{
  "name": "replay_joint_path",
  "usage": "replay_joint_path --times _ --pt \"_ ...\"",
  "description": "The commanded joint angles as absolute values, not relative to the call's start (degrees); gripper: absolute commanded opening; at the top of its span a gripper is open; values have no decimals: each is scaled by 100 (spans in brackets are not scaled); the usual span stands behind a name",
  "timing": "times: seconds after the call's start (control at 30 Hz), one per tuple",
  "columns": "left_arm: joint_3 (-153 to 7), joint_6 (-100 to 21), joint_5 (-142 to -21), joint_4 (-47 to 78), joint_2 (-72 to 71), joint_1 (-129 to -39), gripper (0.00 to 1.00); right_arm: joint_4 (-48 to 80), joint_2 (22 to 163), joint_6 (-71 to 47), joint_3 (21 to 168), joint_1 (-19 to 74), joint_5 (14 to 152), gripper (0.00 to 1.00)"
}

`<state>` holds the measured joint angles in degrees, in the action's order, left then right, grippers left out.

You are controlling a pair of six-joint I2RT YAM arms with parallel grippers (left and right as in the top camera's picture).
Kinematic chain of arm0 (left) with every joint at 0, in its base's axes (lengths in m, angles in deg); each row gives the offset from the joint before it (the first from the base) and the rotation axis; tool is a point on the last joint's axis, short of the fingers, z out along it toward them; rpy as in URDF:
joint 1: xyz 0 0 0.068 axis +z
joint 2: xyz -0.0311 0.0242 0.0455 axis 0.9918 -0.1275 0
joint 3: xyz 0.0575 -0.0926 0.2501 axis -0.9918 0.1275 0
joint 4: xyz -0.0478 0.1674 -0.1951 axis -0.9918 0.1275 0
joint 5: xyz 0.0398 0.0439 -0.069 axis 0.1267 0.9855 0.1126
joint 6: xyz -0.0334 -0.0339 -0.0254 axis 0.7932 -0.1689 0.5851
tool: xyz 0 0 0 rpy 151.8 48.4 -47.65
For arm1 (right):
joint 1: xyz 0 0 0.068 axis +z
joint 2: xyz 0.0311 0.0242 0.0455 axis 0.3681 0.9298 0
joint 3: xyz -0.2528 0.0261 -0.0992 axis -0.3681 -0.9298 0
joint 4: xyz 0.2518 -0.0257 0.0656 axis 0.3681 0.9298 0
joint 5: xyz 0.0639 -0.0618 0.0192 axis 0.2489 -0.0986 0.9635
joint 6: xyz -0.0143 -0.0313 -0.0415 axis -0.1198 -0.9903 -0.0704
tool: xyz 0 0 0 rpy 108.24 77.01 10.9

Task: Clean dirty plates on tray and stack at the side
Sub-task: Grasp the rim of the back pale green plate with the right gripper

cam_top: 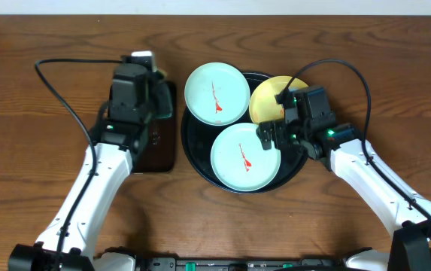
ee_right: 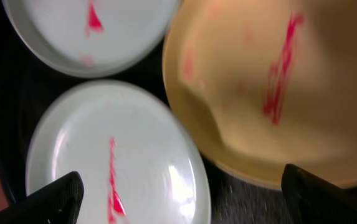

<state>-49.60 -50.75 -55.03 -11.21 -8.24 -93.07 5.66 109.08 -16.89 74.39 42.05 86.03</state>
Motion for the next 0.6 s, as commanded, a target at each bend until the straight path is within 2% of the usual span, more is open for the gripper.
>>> replay_joint_path --times 0.0,0.13,0.43,0.57 --pt "-5109 -4655 -5501 -1508 -1034 -9547 7 354 10930 -1405 7581 4262 8701 99" --pt "-5286 -4541 -5807 -1871 -1585 -9842 7 262 10930 -1322 7697 4211 8695 99" --pt "-6862 -4563 -5818 -1659 -3329 -10406 7 271 10930 -1260 7843 4030 8461 99" --pt "-6995 -4563 -5612 -1670 -3840 -10563 7 281 10932 -1260 7841 3967 8354 99"
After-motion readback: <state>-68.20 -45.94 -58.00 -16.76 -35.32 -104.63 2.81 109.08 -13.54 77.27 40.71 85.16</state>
